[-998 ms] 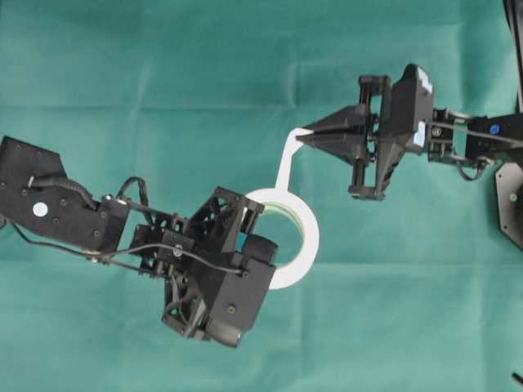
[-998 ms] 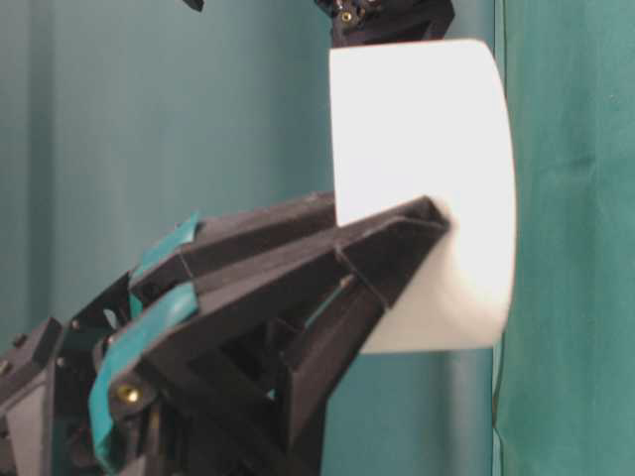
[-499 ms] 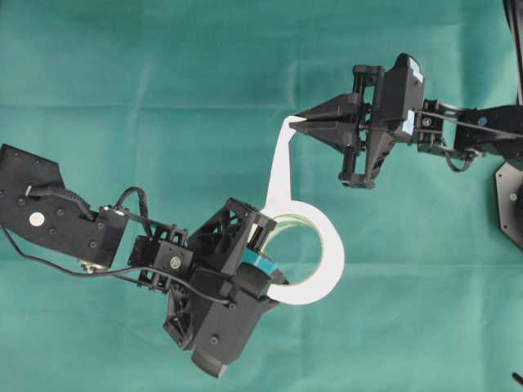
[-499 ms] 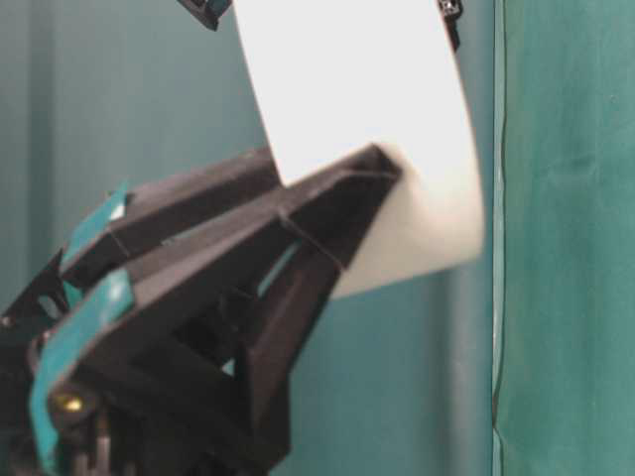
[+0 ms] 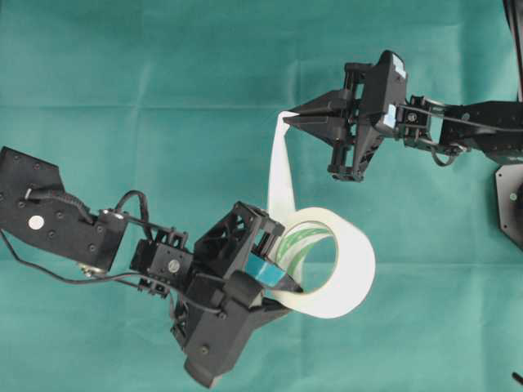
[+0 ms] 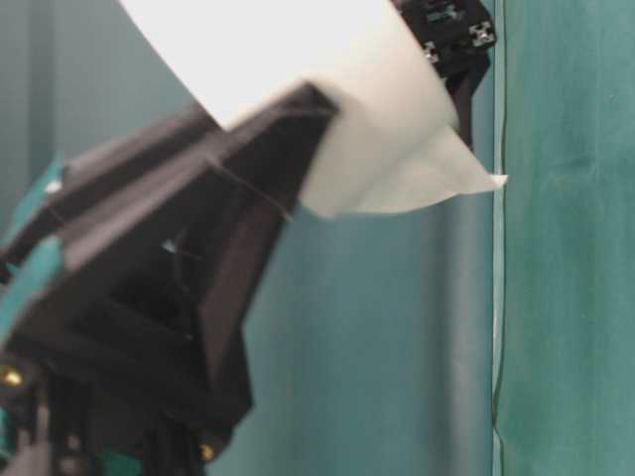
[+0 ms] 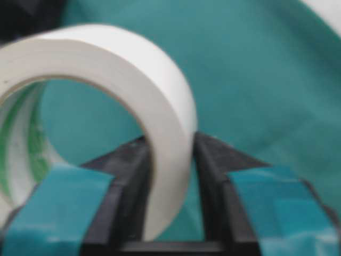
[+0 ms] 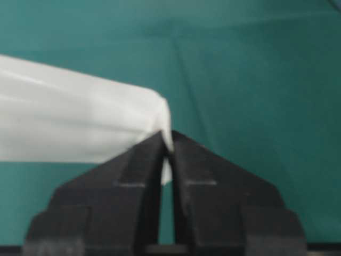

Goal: Peel off the duct tape with your right arm.
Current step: 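Keep pulling the roll down-left, unwinding a long tape strip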

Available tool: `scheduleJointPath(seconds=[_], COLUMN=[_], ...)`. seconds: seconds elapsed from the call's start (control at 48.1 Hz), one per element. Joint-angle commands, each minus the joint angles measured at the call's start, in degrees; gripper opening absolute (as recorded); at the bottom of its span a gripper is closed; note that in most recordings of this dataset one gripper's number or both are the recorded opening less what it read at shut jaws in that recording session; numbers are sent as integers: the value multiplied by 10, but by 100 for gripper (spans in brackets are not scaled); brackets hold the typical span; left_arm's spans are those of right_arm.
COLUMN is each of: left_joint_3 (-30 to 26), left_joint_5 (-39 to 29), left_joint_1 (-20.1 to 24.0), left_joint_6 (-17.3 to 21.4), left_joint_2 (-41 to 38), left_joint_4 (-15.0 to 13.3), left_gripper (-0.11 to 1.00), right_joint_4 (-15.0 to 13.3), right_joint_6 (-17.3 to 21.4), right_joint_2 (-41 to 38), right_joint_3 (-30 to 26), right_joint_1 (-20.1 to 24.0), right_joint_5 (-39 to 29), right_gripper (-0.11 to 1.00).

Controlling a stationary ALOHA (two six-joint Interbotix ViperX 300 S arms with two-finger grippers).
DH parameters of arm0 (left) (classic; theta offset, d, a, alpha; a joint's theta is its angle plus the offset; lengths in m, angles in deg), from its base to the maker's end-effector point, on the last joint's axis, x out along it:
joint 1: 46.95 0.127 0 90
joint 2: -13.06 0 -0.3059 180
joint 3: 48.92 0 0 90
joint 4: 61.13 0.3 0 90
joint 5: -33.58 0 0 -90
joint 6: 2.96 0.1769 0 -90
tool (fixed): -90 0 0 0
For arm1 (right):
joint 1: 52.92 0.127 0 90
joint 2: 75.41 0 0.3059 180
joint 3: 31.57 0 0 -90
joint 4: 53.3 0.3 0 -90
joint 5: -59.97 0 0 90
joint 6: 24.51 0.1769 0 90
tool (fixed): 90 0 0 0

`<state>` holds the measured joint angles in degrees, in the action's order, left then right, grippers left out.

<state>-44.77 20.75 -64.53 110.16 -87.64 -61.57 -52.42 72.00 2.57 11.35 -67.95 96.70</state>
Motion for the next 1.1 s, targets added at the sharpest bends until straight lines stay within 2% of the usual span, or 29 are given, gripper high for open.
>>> scheduleJointPath(seconds=[0.0,0.645,1.082], left_joint_3=[-32,-2,8], left_joint_5=[25,108,112], left_joint_1=[-38,-52,-52], left_joint_6=[11,35,36], left_joint_2=[30,69,69], left_joint_4=[-4,-4,-4], left_gripper=[20,20,20], right_joint_4=[4,4,4], right_joint_6=[2,4,4], right_joint_2=[-3,-18,-15], right_joint_3=[-8,-10,-10], right_joint_1=[-35,-39,-39], right_joint_5=[-3,-18,-18], right_gripper=[-9,-9,-9])
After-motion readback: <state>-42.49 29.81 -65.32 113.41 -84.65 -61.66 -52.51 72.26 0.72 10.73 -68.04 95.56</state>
